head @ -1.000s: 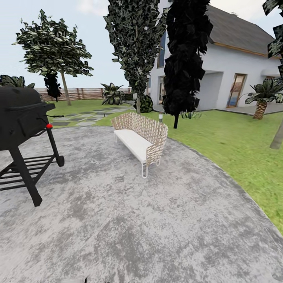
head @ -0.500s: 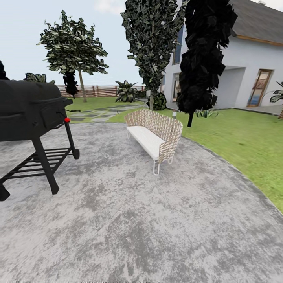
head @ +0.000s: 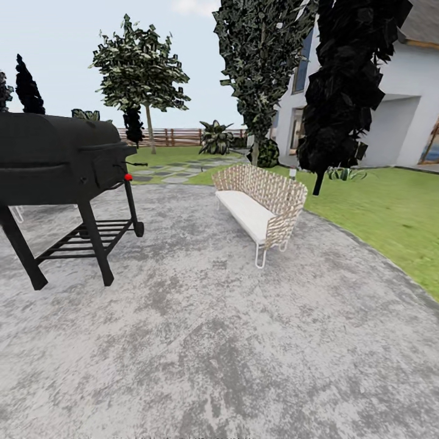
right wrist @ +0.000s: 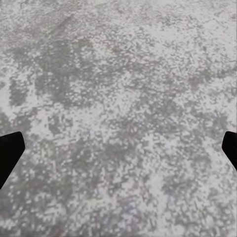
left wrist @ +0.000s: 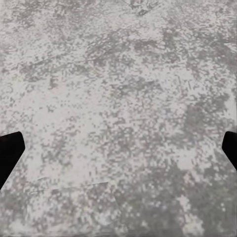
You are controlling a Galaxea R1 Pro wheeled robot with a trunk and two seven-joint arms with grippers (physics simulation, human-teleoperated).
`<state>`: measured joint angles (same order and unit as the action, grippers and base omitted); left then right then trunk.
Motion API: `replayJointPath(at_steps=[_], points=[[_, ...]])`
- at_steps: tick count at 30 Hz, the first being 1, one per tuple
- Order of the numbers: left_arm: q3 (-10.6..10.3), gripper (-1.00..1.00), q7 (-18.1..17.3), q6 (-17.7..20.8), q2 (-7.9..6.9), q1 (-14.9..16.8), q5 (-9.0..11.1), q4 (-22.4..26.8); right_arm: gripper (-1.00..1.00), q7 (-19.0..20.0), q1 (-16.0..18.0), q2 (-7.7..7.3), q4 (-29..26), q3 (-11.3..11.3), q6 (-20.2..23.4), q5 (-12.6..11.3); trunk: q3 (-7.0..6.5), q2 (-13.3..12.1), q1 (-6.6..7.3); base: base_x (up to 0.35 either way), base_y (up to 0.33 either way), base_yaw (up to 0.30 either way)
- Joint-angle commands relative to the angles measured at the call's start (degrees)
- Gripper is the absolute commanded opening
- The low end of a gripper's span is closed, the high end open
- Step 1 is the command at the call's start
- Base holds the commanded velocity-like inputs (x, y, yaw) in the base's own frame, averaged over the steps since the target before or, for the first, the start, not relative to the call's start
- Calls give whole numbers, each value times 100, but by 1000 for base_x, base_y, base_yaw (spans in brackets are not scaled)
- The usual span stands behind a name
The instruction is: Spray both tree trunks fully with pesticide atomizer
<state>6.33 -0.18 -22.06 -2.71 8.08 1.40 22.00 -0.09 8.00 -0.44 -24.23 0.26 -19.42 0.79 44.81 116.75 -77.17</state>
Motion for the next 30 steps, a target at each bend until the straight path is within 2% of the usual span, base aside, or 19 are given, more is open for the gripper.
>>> replayJointPath(at_steps=[1, 19, 30], points=[[0, 100, 0, 0, 0, 0, 0, -1, 100, 0, 0, 0, 1, 0, 0, 0, 25, 42, -23, 0, 0, 220], [0, 100, -1, 0, -1, 0, 0, 1, 100, 0, 0, 0, 0, 0, 0, 0, 468, 764, -418, 0, 0, 215], [0, 100, -2, 0, -1, 0, 0, 0, 100, 0, 0, 2, -1, 0, 0, 0, 756, 1205, -660, 0, 0, 136]])
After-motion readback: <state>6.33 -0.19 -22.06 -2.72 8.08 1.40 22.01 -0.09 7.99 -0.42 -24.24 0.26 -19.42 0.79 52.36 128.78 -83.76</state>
